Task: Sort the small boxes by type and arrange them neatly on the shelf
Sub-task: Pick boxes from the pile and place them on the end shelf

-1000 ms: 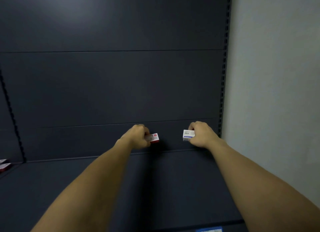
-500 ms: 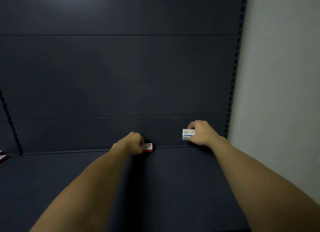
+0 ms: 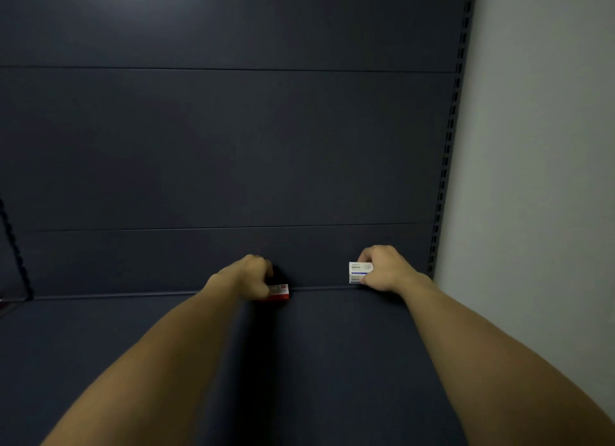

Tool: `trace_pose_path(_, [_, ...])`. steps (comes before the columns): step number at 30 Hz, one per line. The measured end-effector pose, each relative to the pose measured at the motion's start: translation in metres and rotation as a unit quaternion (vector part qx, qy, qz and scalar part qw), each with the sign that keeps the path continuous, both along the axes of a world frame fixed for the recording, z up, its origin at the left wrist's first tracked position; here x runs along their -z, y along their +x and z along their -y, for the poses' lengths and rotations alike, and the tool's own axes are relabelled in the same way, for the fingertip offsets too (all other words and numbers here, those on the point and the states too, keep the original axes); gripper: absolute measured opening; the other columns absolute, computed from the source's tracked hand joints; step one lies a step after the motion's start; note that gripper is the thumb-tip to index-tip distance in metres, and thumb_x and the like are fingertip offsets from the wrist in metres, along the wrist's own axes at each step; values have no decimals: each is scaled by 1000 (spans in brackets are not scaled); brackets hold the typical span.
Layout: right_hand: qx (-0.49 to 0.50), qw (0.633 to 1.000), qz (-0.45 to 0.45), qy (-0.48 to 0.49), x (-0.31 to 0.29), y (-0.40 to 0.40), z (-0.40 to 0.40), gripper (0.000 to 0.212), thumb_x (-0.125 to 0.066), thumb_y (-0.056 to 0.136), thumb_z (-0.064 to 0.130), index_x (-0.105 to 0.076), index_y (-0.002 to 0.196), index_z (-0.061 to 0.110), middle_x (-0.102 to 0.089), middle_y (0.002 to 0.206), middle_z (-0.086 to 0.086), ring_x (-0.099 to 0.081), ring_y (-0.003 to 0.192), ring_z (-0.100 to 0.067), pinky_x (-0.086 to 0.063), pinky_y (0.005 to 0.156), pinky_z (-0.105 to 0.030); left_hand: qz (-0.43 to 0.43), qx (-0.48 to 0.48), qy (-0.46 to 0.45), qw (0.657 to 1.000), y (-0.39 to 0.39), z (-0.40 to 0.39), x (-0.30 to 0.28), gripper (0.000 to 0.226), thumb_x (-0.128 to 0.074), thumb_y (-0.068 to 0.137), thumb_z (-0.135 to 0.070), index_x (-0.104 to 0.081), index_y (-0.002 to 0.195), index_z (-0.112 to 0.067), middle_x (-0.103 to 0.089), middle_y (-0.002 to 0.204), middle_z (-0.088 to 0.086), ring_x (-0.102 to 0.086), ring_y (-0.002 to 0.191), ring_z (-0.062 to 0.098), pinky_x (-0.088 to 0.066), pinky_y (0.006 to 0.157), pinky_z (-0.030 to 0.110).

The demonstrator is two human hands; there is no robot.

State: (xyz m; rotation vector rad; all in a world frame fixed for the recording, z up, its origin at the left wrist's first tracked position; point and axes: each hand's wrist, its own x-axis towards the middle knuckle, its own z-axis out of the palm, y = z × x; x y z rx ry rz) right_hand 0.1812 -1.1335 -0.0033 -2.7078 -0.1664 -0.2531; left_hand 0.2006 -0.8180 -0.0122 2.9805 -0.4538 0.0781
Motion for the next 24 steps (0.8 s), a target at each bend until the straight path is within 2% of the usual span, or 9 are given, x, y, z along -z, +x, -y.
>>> trace_pose_path(3, [-5,1000,-18,-2,8,4,-1,25,-72,75,13,-67,96,25,-63,101,3,-64,88,-15,-59,81,-37,19,-13,-14,1000,-2,-10,-13,40,-69,83,-27,-63,122,-18,-61,108,-2,-61,97,18,-56,86,35])
trace_pose_path(8, [-10,998,-55,-10,18,7,-1,23,-71,76,12,-67,96,25,-63,103,3,-64,89,-15,-59,80,-34,39,-38,-5,998,-9,-30,-29,38,-66,80,-25,-67,117,-17,-60,96,-3,-63,94,21,-55,84,35])
trace_pose_path(12, [-23,995,-92,-30,18,7,0,31,-73,80,13,-66,110,21,-61,112,-1,-62,97,-16,-55,82,-28,31,-48,-11,998,-15,-32,-30,36,-66,80,-25,-66,115,-18,-60,96,-3,-62,90,20,-55,80,36])
trace_pose_path(15, [-21,995,-97,-31,15,5,1,48,-74,77,17,-60,123,20,-58,120,0,-60,103,-17,-53,90,-29,34,-52,-14,998,-18,-31,-30,40,-65,78,-27,-66,117,-18,-61,96,-2,-62,89,19,-54,76,34])
trace_pose_path(18, [-22,996,-73,-45,5,0,3,52,-66,75,16,-59,127,20,-59,123,-1,-60,105,-17,-53,92,-30,45,-53,-16,997,-26,-31,-32,44,-65,79,-26,-64,122,-18,-57,95,-4,-60,88,19,-50,73,32])
trace_pose_path(21, [-24,998,-30,-59,-12,-9,-1,50,-64,75,15,-60,125,19,-58,122,0,-59,105,-19,-53,91,-32,59,-65,-18,996,-37,-32,-40,43,-66,82,-30,-63,124,-21,-59,103,-2,-60,91,19,-55,79,37])
trace_pose_path(24, [-34,997,19,-70,-31,-20,-14,51,-65,78,19,-54,128,16,-54,121,0,-56,105,-20,-53,90,-37,69,-79,-15,994,-51,-36,-51,41,-69,84,-37,-64,121,-22,-61,109,0,-59,91,18,-51,76,34])
